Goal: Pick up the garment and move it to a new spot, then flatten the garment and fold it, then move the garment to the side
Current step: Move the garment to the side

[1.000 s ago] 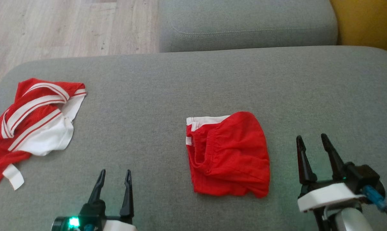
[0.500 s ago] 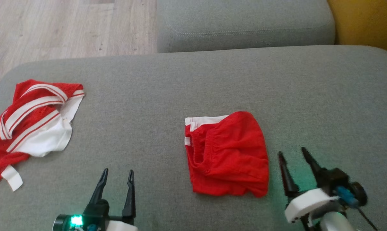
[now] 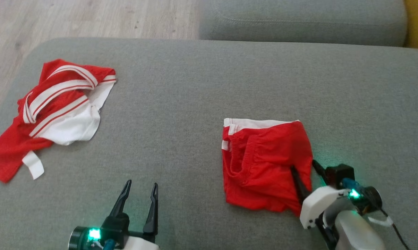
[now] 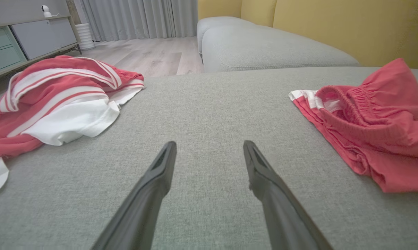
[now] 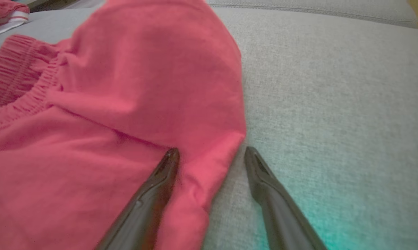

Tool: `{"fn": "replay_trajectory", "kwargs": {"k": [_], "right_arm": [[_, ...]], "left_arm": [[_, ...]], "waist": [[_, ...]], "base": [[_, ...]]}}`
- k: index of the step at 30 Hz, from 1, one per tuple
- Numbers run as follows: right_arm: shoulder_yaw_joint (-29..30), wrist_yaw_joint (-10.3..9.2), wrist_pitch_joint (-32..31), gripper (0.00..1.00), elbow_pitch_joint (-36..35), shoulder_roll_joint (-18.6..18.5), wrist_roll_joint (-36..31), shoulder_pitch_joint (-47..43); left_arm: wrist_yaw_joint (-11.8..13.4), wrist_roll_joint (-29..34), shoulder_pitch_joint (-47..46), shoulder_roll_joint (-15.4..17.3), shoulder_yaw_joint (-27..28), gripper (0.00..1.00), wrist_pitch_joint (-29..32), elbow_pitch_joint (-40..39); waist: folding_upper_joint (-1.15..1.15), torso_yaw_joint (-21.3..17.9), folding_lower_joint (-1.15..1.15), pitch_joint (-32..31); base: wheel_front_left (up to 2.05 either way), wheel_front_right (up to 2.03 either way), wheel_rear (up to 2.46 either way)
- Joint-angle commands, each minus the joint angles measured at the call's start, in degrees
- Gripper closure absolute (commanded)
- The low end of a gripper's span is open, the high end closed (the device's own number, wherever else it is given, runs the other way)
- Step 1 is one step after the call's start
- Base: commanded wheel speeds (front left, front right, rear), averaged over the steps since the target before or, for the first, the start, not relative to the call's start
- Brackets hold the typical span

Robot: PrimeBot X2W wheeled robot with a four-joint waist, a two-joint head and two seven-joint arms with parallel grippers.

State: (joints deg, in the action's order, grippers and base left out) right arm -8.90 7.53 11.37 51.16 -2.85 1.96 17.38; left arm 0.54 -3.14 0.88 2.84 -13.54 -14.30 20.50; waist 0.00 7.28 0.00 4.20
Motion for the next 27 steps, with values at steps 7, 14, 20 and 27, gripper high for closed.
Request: {"fn": "replay_trajectory", "kwargs": {"k": [7,14,20,27], "right_arm": [[-0.17,-0.04,2.91,1.0,3.85,-0.03,-0.22,5.06],[-0.58,-0.04,3.56,1.0,3.15,-0.03,-0.38,6.57],[-2.31,-0.04,3.61,1.0,0.24,-0.03,1.08,5.92],[-3.55,-0.04,3.62,1.0,-3.29,-0.03,3.69,4.17]], "left_arm": [[0.61,-1.04,-2.01,0.05,1.76,0.0,-0.7,-1.86],[0.22,-1.71,-3.97,0.04,0.13,0.0,-0.7,-2.84],[-0.16,-3.22,-8.05,0.04,-3.37,0.0,-0.7,-2.76],[-0.29,-4.35,-9.87,0.04,-6.86,0.0,-0.7,-0.78]], "waist": [[0.0,-4.53,0.0,0.46],[0.0,-16.91,0.0,1.12],[0.0,-29.51,0.0,2.4],[0.0,-36.28,0.0,3.52]], "base": [[0.0,0.0,0.0],[0.0,0.0,0.0],[0.0,0.0,0.0],[0.0,0.0,0.0]]}}
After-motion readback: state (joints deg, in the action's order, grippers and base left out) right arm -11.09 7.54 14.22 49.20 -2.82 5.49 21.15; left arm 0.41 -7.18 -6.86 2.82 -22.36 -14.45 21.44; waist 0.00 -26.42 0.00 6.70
